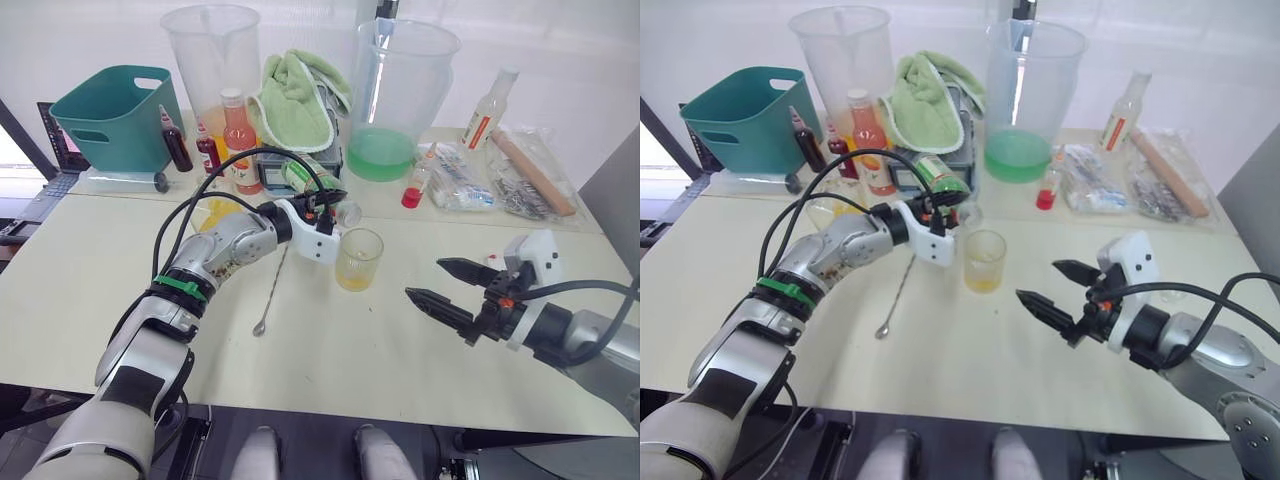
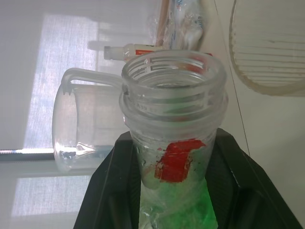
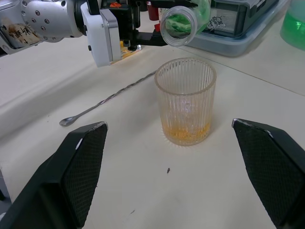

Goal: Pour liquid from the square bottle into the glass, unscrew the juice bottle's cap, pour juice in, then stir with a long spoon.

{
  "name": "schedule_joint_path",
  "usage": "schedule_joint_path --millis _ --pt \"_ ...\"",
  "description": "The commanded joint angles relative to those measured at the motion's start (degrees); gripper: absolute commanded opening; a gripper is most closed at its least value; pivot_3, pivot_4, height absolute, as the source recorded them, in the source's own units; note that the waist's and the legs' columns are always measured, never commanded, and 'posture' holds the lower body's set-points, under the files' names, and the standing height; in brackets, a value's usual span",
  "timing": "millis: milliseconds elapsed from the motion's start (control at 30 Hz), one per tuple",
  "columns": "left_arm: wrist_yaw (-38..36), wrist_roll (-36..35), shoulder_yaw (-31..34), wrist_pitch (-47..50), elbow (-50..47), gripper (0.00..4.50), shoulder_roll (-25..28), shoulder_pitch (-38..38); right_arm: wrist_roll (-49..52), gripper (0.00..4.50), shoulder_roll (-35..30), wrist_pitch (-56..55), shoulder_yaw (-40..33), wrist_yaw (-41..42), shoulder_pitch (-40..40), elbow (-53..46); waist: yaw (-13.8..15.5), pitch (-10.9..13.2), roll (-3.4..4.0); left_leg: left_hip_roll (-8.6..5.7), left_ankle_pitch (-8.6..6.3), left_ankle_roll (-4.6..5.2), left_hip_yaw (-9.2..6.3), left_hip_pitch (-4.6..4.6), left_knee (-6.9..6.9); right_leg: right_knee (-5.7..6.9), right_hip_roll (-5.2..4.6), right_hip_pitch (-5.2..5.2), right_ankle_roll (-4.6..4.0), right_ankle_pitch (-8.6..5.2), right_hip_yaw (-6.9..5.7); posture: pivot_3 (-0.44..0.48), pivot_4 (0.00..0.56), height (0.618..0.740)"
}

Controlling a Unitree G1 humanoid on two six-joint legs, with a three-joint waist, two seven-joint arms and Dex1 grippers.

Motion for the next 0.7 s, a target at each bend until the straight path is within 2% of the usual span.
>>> schedule_joint_path --millis 33,700 --pt "2.2 0.3 0.2 -0.6 -2.5 1.46 0.4 -1.9 -0.3 4.44 -0.5 -1.3 -0.7 0.3 -0.1 -1.5 0.0 0.0 0.00 -0.01 0.00 0.00 0.00 0.00 0.05 0.04 0.00 0.01 0.01 0.00 0.00 0.000 0.150 0.727" --pt "6.0 4.4 -1.8 -0.3 -3.0 1.46 0.6 -2.9 -3.0 4.44 0.1 -1.7 -0.1 1.7 -0.3 -0.4 -0.1 0.0 0.00 -0.02 0.00 0.00 -0.01 0.05 0.11 0.08 0.00 0.07 0.06 0.01 0.02 0.000 0.150 0.727"
